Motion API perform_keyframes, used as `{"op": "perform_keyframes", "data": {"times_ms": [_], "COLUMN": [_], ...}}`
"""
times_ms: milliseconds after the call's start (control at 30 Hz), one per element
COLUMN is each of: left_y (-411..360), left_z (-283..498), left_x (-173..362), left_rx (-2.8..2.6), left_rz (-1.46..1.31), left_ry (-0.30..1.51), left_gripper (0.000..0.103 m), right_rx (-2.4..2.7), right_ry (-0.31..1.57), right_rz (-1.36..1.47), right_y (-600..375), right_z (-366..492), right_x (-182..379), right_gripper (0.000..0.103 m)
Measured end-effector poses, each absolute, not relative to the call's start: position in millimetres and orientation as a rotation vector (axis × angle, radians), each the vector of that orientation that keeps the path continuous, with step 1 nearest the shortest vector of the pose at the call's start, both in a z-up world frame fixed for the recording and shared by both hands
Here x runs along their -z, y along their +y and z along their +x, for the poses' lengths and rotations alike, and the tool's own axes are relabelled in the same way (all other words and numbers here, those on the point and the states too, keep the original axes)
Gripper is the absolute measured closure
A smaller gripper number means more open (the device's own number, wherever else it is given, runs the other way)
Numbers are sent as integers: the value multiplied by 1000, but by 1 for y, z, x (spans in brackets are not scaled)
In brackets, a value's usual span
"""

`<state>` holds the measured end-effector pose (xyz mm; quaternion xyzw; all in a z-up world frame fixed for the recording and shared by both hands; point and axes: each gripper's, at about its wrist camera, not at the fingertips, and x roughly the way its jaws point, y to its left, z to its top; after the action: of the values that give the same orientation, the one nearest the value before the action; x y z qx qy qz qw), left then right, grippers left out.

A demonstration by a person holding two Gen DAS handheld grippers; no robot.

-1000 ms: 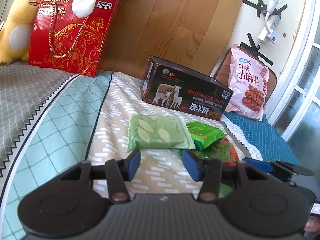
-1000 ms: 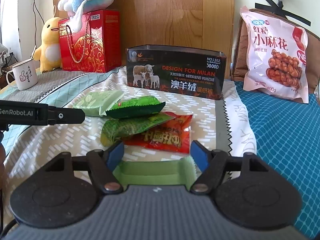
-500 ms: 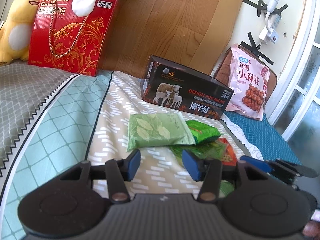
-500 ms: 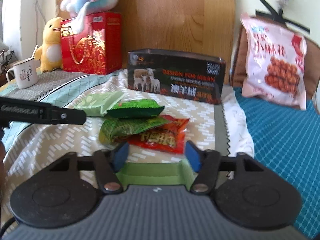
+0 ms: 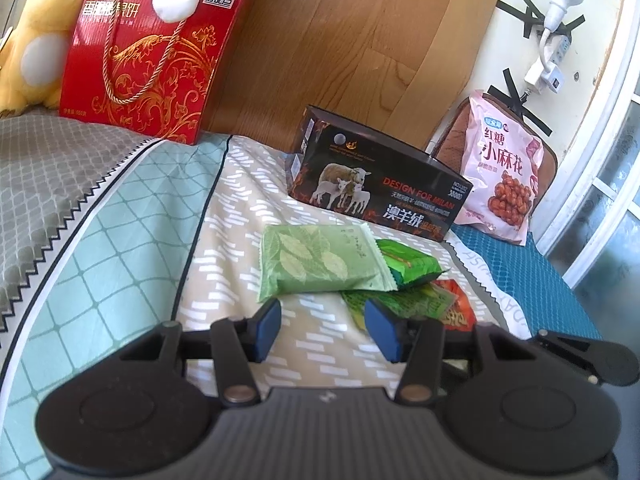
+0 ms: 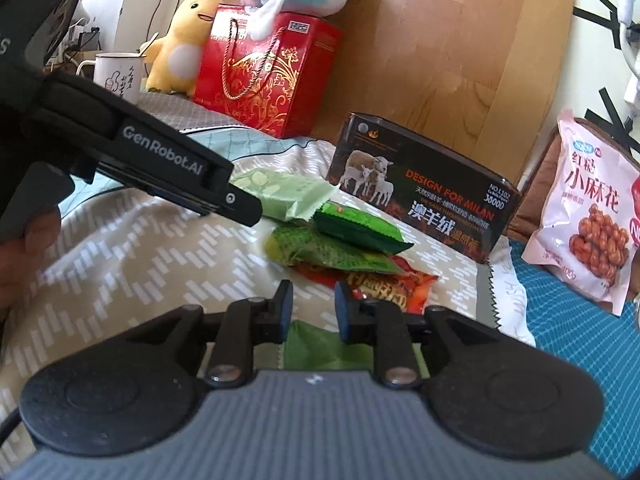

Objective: Organize snacks

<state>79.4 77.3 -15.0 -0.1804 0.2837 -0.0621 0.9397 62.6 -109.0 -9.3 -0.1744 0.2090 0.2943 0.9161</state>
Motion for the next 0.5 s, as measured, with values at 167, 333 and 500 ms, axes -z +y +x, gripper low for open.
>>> {"op": "perform_keyframes", "data": {"times_ms": [167, 333, 500], "left_y": [75, 75, 77], "left_z": [79, 81, 82], "left_x": [15, 15, 15], "left_rx": [121, 121, 121], "left_rz": [-355, -350, -363], "left_ry": [577, 583, 585], "left_gripper": [56, 56, 56], "right_rx": [-583, -457, -502], "right_ry": [414, 398, 538], "right_rz": [-237, -134, 17], "right_y": [-127, -161, -182], "right_z": [66, 81, 120], "right_x": [5, 2, 5], "right_gripper": [58, 48, 42]}}
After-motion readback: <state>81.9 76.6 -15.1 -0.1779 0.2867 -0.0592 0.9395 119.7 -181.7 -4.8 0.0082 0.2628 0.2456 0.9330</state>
